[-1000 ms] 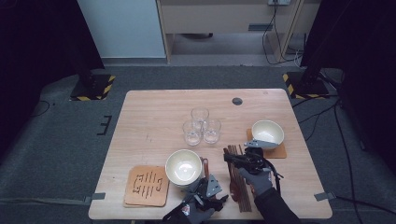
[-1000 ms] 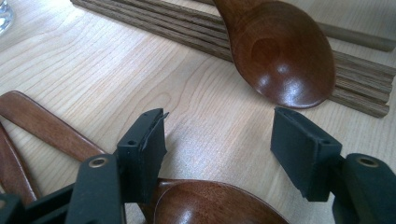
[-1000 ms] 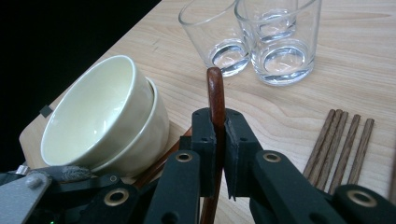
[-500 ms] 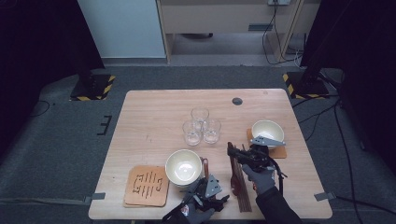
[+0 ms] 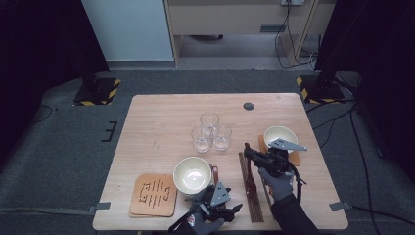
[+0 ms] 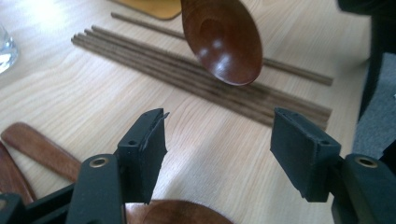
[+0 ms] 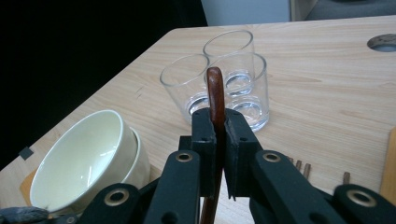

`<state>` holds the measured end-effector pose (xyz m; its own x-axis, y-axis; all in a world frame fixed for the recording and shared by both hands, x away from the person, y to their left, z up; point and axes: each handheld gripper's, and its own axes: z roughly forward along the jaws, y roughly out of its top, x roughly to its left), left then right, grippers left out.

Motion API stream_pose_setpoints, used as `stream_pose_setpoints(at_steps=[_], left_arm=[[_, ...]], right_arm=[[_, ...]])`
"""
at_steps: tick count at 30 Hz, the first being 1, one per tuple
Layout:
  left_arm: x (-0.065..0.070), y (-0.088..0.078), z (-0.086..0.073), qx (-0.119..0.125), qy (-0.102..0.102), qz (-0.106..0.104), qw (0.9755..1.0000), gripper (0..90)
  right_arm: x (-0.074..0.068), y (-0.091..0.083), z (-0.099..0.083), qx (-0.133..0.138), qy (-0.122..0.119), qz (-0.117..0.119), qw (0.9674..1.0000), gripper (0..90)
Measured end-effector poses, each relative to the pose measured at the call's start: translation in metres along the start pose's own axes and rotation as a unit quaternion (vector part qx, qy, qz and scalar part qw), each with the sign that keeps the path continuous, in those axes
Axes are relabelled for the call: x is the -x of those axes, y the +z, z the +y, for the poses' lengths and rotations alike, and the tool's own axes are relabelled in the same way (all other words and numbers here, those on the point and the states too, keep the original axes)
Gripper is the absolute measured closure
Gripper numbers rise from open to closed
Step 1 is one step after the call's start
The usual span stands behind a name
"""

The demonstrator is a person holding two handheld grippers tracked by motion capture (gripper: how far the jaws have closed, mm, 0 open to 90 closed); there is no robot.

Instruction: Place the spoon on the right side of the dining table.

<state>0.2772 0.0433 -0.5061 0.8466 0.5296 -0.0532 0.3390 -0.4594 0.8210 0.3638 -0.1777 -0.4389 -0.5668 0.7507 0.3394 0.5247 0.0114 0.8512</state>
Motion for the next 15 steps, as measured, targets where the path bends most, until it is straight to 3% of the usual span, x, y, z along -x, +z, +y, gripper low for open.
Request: stream_pose_setpoints(at_steps=[15], left_arm=[[-0.010, -0.026, 0.019, 0.052, -0.018, -0.004, 0.9985, 34.8]], right_arm=[[0.004, -0.006, 0.006, 0.012, -0.006, -0.020, 0.9997, 84.3]])
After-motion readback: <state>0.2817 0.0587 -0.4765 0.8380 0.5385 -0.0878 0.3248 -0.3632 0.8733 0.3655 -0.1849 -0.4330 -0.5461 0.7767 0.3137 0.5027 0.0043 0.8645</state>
